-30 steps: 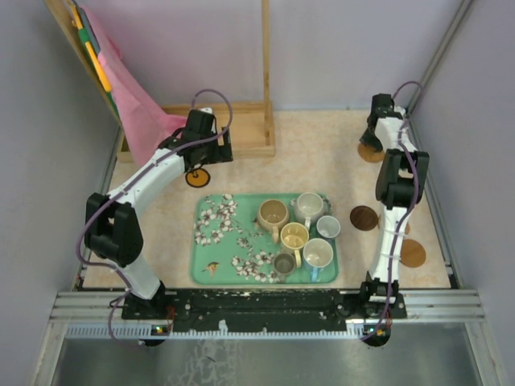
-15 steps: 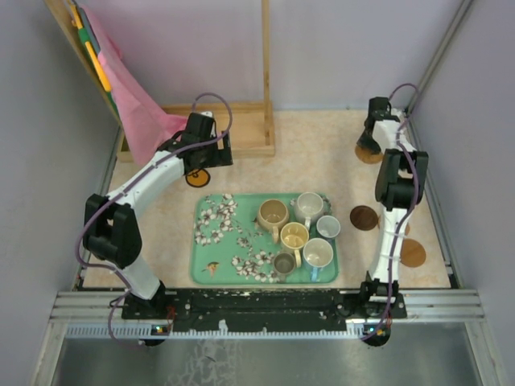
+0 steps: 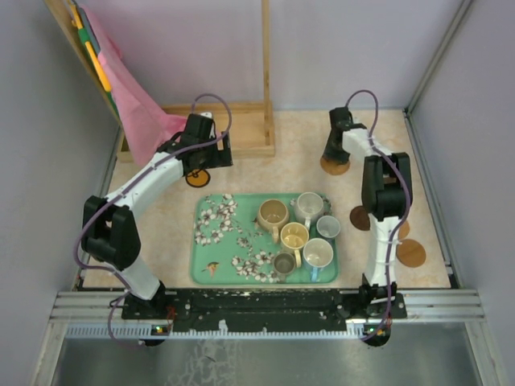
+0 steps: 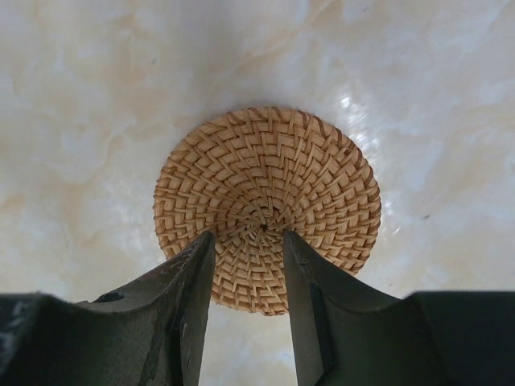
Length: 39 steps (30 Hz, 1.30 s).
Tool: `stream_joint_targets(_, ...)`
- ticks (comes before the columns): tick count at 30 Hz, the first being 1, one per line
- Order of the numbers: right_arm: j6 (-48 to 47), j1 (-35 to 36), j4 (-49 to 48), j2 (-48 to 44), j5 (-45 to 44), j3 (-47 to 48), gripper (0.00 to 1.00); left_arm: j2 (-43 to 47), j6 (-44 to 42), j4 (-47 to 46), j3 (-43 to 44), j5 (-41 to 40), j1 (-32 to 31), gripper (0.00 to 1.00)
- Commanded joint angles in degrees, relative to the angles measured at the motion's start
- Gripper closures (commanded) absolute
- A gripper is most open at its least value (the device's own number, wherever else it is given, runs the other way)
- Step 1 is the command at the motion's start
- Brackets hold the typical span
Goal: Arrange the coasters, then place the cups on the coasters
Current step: Move the coaster to the center of the board.
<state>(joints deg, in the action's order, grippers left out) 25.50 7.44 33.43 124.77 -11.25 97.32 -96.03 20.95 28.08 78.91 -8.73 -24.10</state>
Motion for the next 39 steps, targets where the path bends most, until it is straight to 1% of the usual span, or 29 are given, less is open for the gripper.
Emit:
stream_joint_targets(1,0.31,4.17,1.53,-2.94,3.58,-3.69,0.60,2.16,0.71,-1.36,-0.45,1.16,-0.22,0.00)
stream_joint_targets(4,0.75,8.15,1.16,-3.61,3.36,-4.75,0.60,2.23,0.86,-1.38,-0.34,1.13,-0.24,0.00)
stream_joint_targets(11,2.52,15.32,1.12,-2.82,3.94,-3.47,0.60,3.26,1.09,-0.86,-0.98,0.18,-0.23,0.00)
stream_joint_targets(16,3.27,19.85,2.92,0.03,4.28,1.89,0.60,4.29,1.15,-0.82,-1.84,-0.72,-0.11,0.00)
stream_joint_targets(23,4.19,24.82,5.24,5.85,5.95,10.96,0.60,7.02,2.87,-1.17,-3.85,-4.71,0.49,0.00)
stream_joint_targets(27,4.83,26.07,6.12,8.89,7.47,15.68,0.60,8.23,2.91,-1.36,-4.79,-4.55,1.27,0.00)
stream_joint_targets(31,5.14,26.40,5.36,8.99,8.76,17.24,0.60,8.87,2.75,-1.33,-5.26,-4.54,1.36,0.00)
stream_joint_targets(36,4.43,25.52,2.61,3.41,7.19,14.18,0.60,8.65,2.52,-2.07,-5.90,-4.04,1.34,0.00)
stream_joint_targets(39,4.77,23.34,0.18,-1.26,8.02,10.82,0.60,7.83,1.48,-3.05,-5.93,-1.44,1.34,0.00)
